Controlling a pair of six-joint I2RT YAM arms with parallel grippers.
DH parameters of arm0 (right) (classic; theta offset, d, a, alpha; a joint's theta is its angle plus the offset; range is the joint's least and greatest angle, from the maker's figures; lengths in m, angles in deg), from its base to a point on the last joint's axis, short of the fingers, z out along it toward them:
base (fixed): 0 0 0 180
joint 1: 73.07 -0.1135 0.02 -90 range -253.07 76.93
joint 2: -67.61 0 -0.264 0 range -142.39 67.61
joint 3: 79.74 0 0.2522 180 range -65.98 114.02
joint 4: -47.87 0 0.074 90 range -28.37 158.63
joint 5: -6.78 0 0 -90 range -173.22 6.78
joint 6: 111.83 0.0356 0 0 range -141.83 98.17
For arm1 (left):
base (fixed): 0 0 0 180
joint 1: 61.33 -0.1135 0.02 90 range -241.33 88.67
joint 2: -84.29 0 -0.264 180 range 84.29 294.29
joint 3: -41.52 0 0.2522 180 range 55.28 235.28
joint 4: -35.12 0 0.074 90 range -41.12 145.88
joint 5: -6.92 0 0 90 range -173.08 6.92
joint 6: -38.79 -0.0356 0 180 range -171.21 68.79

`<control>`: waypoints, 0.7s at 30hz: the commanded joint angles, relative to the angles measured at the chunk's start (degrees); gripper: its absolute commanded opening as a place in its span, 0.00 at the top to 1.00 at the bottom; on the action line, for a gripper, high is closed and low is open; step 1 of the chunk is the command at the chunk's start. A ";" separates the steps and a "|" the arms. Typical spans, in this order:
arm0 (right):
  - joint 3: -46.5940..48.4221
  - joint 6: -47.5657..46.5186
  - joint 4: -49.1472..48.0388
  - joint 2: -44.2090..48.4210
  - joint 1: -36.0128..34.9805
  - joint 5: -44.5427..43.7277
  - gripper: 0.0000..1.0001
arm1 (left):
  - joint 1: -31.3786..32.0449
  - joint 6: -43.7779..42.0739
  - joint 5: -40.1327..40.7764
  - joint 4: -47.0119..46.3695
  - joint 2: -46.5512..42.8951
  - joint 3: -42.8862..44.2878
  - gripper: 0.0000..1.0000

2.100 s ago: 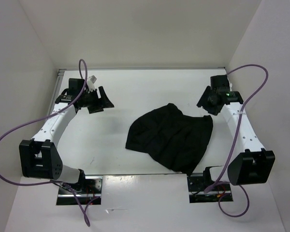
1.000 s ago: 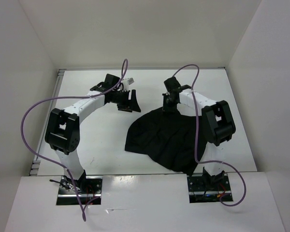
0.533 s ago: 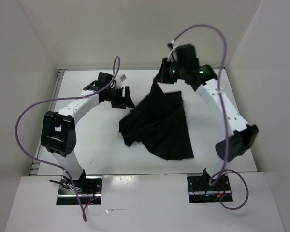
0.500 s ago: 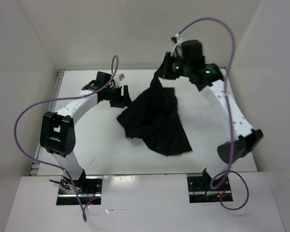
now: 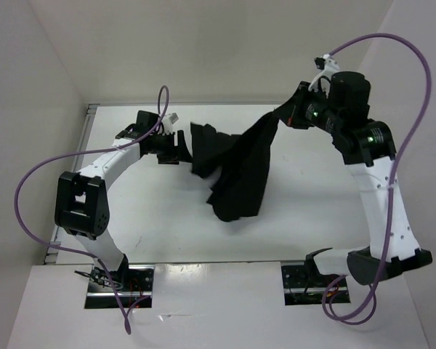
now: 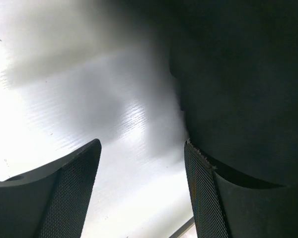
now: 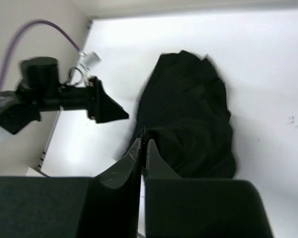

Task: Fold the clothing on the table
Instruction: Flatten the skirt out

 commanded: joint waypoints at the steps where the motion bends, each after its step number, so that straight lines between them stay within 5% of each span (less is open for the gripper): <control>1: 0.39 -0.93 0.26 -0.45 0.39 -1.70 1.00 | -0.28 0.56 -0.20 -0.67 -1.91 0.19 0.25; 10: -1.36 -1.55 -0.80 -5.54 0.39 5.77 1.00 | -1.42 0.56 0.33 -0.14 -3.75 -1.66 0.24; 21: -3.12 -2.16 -1.94 -5.62 0.39 3.86 1.00 | -0.90 -3.65 -14.79 0.47 -8.59 -3.06 0.23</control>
